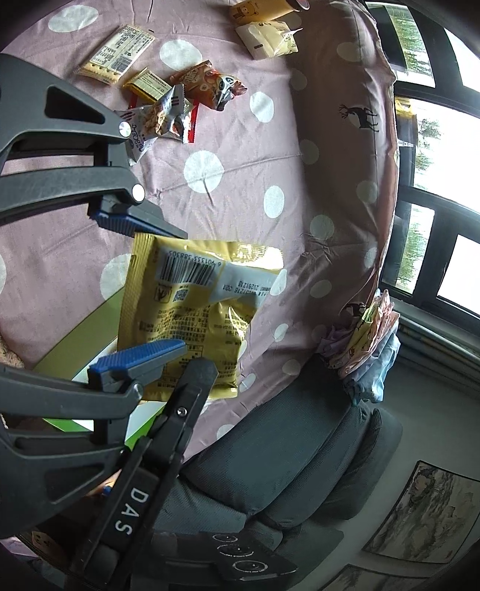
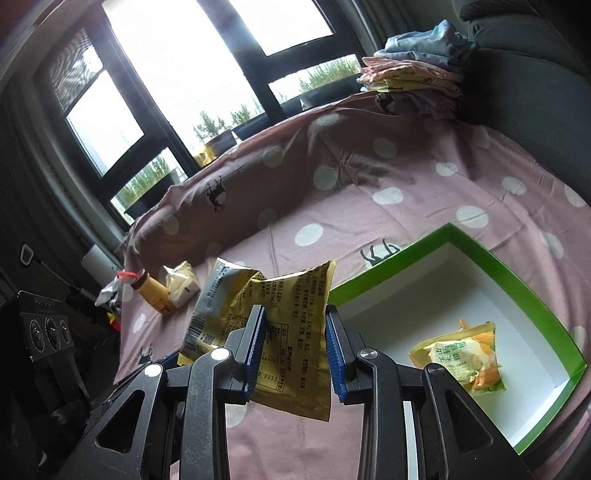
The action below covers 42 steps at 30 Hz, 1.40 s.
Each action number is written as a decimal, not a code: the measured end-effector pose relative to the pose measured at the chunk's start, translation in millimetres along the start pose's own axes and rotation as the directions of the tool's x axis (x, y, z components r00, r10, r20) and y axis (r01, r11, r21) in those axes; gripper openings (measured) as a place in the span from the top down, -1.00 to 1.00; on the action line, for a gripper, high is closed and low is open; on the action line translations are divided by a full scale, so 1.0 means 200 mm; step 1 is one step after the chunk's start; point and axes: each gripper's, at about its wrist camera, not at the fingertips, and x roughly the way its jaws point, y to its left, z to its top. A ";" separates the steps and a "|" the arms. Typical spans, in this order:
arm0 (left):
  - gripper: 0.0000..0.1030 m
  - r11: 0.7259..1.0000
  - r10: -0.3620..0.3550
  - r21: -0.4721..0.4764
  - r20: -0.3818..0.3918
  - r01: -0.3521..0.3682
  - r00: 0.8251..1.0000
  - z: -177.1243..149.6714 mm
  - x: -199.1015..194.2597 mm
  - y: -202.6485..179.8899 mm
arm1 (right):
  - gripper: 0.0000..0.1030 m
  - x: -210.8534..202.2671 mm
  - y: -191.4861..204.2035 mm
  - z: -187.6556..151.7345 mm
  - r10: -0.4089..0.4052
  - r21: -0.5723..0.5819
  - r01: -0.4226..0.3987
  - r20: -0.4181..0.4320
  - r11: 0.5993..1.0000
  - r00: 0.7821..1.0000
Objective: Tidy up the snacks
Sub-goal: 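Lift the yellow bag with the right gripper and carry it over the green box, then lower the yellow bag into the green box and open the right gripper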
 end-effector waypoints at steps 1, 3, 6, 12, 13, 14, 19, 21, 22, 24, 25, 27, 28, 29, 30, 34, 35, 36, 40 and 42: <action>0.01 1.000 -0.003 0.003 -0.004 0.003 1.000 0.00 0.01 -0.01 | 0.36 0.00 -0.01 0.00 -0.004 0.006 0.004 0.000 1.000 1.000; 0.01 1.000 -0.012 0.007 -0.015 0.013 1.000 0.00 0.03 -0.02 | 0.36 0.00 -0.03 0.00 -0.015 0.016 0.015 0.001 1.000 1.000; 0.01 1.000 -0.022 0.018 -0.028 0.022 0.999 0.01 0.07 -0.05 | 0.36 -0.01 -0.07 0.01 -0.029 0.031 0.028 0.004 0.999 1.000; 0.01 0.998 -0.041 0.042 -0.052 0.043 0.998 0.01 0.13 -0.11 | 0.36 -0.04 -0.16 0.02 -0.054 0.069 0.053 0.012 0.996 0.998; 0.01 0.998 -0.044 0.046 -0.056 0.047 0.997 0.02 0.15 -0.12 | 0.36 -0.04 -0.17 0.02 -0.059 0.076 0.058 0.014 0.995 0.998; 0.01 0.997 -0.047 0.050 -0.060 0.050 0.997 0.02 0.16 -0.13 | 0.36 -0.04 -0.18 0.02 -0.065 0.082 0.063 0.016 0.995 0.998; 0.01 0.996 -0.062 0.065 -0.086 0.068 0.994 0.01 0.21 -0.18 | 0.36 -0.05 -0.24 0.02 -0.095 0.110 0.093 0.014 0.990 0.995; 0.01 0.995 -0.068 0.070 -0.098 0.075 0.993 0.01 0.23 -0.20 | 0.36 -0.05 -0.26 0.02 -0.107 0.120 0.105 0.011 0.987 0.994; 0.01 0.994 -0.072 0.072 -0.102 0.079 0.992 0.01 0.24 -0.20 | 0.36 -0.05 -0.27 0.02 -0.114 0.126 0.111 0.009 0.986 0.993; 0.01 0.993 -0.081 0.071 -0.116 0.089 0.990 0.01 0.26 -0.21 | 0.36 -0.06 -0.29 0.02 -0.127 0.134 0.125 0.009 0.983 0.992; 0.01 0.993 -0.085 0.069 -0.122 0.094 0.989 0.01 0.27 -0.21 | 0.36 -0.06 -0.30 0.01 -0.132 0.139 0.130 0.007 0.982 0.991; 0.01 0.993 -0.091 0.068 -0.135 0.101 0.987 0.01 0.30 -0.23 | 0.36 -0.05 -0.32 0.01 -0.141 0.147 0.139 0.004 0.979 0.990; 0.01 0.992 -0.093 0.067 -0.140 0.103 0.986 0.01 0.31 -0.23 | 0.36 -0.05 -0.33 0.01 -0.145 0.150 0.143 0.001 0.978 0.989; 0.01 0.992 -0.094 0.067 -0.144 0.104 0.985 0.01 0.31 -0.23 | 0.36 -0.05 -0.34 0.01 -0.147 0.154 0.145 -0.002 0.977 0.989; 0.01 0.992 -0.095 0.069 -0.148 0.106 0.984 0.00 0.32 -0.24 | 0.36 -0.05 -0.35 0.01 -0.149 0.158 0.148 -0.004 0.976 0.989; 0.01 0.989 -0.126 0.047 -0.187 0.138 0.974 -0.01 0.38 -0.25 | 0.36 -0.05 -0.38 0.00 -0.176 0.171 0.176 -0.015 0.969 0.984; 0.01 0.989 -0.129 0.044 -0.194 0.140 0.972 -0.02 0.40 -0.25 | 0.36 -0.04 -0.39 0.00 -0.186 0.175 0.187 -0.019 0.967 0.982; 0.01 0.989 -0.130 0.046 -0.196 0.142 0.972 -0.02 0.40 -0.26 | 0.36 -0.04 -0.40 0.00 -0.191 0.179 0.192 -0.023 0.965 0.981; 0.01 0.987 -0.142 0.040 -0.217 0.154 0.966 -0.03 0.45 -0.27 | 0.36 -0.03 -0.45 0.00 -0.198 0.201 0.201 -0.035 0.959 0.979; 0.01 0.986 -0.147 0.039 -0.227 0.160 0.963 -0.03 0.47 -0.28 | 0.36 -0.03 -0.46 -0.01 -0.208 0.208 0.212 -0.040 0.955 0.977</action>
